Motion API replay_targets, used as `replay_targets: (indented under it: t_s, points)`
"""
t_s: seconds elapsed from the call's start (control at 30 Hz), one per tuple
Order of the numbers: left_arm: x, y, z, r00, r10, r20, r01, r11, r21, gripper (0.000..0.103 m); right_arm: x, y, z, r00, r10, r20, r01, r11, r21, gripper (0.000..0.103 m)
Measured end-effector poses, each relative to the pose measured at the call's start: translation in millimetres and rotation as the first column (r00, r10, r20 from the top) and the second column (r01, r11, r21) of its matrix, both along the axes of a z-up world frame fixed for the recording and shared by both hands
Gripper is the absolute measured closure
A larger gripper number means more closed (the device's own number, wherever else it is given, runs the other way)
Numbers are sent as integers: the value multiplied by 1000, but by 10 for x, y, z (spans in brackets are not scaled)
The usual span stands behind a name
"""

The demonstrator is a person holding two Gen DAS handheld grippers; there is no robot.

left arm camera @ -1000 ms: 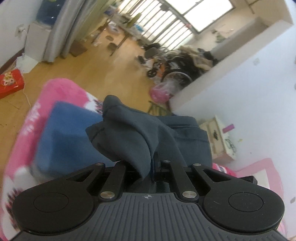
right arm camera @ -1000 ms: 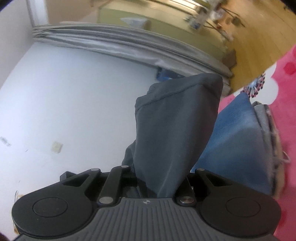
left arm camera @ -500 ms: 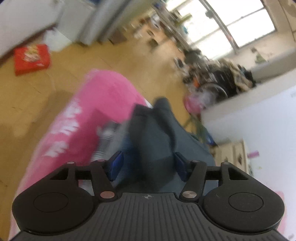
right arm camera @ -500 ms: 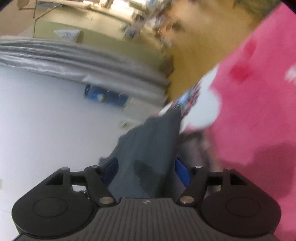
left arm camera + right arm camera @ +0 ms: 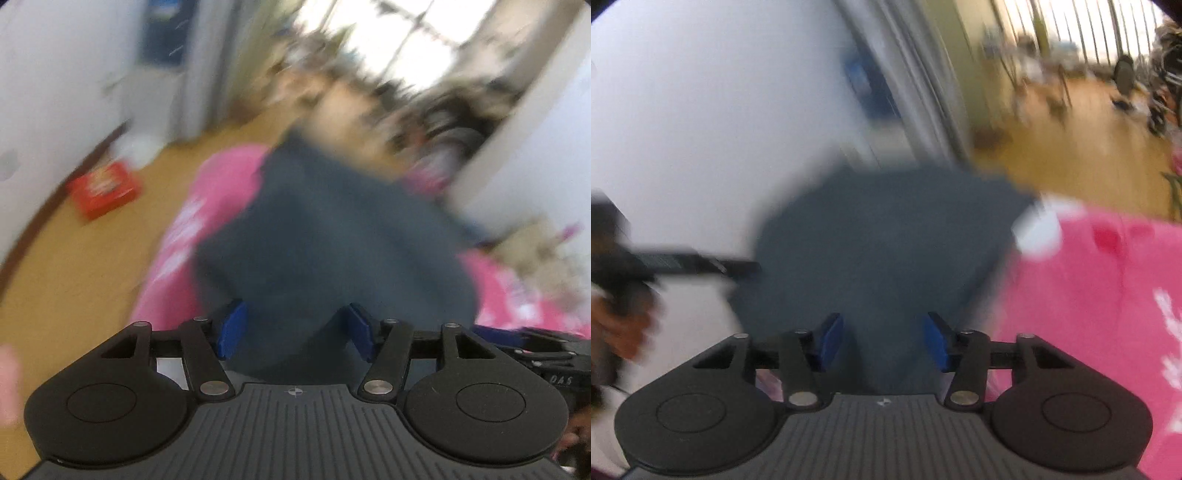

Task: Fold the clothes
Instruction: 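Carry the folded sweatpants with both grippers onto the clothes stack, then open both grippers and pull them back from the stack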

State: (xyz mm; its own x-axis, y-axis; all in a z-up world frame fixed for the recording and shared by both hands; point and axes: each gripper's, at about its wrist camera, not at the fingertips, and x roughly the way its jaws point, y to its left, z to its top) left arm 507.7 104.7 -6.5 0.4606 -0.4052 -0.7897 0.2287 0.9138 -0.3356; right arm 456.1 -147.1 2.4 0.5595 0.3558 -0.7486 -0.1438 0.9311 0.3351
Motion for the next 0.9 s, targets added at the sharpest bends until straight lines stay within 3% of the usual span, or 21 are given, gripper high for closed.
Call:
replay_targets:
  t_s: [0.03,0.1,0.17,0.3,0.47,0.6,0.7,0.8,0.9]
  points:
    - [-12,51,-1,999,38,-15,-39,999,-29,44,29,30,-70,999,-3,-32,2,999,-38,60]
    - [-101,181,110,995,96,-4,-96,989,-108,42,-127,-49,123,999,-42,32,43,999,-20,60]
    - [-255,274,246,991,130,42,-123,984,-131,37,-338,-143,294,994,-83,70,84,996,-13,60]
    - [-679,271,451,986,126,105,-117,989,-95,34,-838,-268,373,989,-147,9,147,984,-96,60]
    - [-1290,133,676,977,57,207,-52,998,-25,10,-1535,-230,339,983,-161,-84,136,958,-251,58]
    - [-1701,-27,847,955,52,292,-65,997,37,1,-2021,-139,494,987,-137,-88,104,947,-304,39]
    - [-1971,-147,1021,951,105,290,-118,993,27,0,-2275,-35,758,996,-85,-29,71,945,-320,21]
    - [-2219,-210,1138,953,173,248,-170,985,-32,0,-2439,4,1027,997,-41,58,57,948,-314,2]
    - [-2488,-239,1192,945,244,220,-235,970,-66,0,-2550,-18,1252,990,-20,139,58,961,-270,0]
